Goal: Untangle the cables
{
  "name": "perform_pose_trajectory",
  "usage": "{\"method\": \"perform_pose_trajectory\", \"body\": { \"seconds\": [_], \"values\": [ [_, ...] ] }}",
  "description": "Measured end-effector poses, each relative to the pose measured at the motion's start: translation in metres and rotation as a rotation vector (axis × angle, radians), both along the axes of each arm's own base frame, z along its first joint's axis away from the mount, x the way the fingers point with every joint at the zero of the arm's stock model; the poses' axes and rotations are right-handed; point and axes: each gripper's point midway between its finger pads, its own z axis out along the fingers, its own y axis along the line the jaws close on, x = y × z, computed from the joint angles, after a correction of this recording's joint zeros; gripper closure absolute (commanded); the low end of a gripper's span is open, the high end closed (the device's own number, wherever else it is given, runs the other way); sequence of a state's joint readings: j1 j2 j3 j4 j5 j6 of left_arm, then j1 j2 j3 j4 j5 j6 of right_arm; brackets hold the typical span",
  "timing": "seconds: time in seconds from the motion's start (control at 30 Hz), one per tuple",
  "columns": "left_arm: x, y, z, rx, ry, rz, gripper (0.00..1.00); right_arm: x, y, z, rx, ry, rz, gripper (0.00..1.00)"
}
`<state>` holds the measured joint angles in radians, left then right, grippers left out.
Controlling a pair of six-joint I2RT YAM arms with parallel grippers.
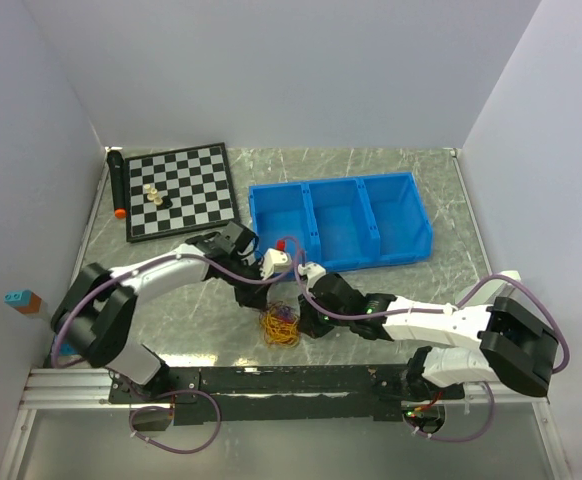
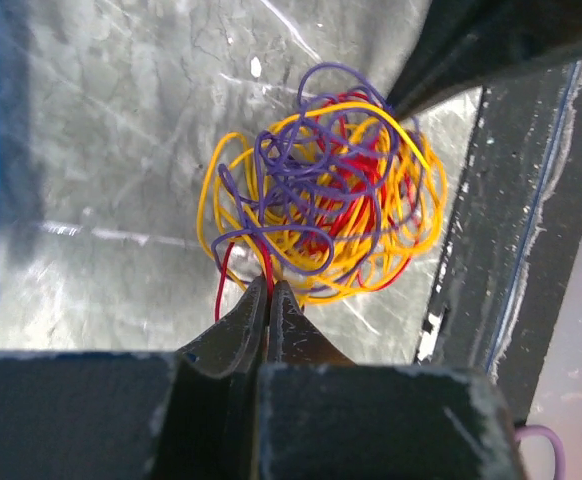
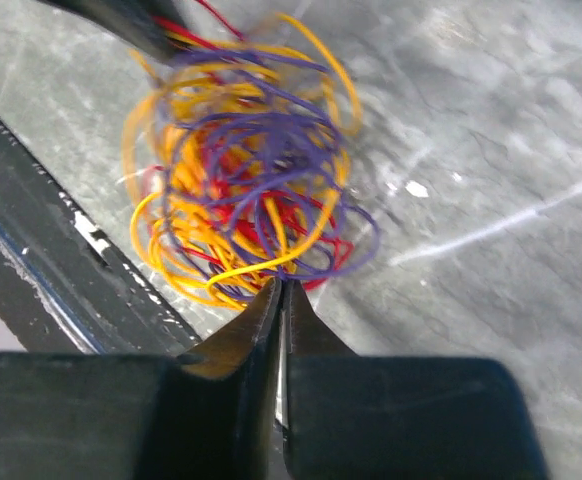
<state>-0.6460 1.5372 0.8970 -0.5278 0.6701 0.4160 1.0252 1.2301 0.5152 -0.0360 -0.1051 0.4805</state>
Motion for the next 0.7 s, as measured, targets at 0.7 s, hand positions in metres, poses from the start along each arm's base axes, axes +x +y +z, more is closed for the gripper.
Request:
{"method": "perform_pose_trajectory", "body": {
  "seconds": [0.7],
  "values": [
    [0.018, 0.052, 0.002, 0.121, -0.115, 0.162, 0.99, -0.013, 0.003, 0.019, 0.036, -0.036, 0.077, 0.40]
  ]
}}
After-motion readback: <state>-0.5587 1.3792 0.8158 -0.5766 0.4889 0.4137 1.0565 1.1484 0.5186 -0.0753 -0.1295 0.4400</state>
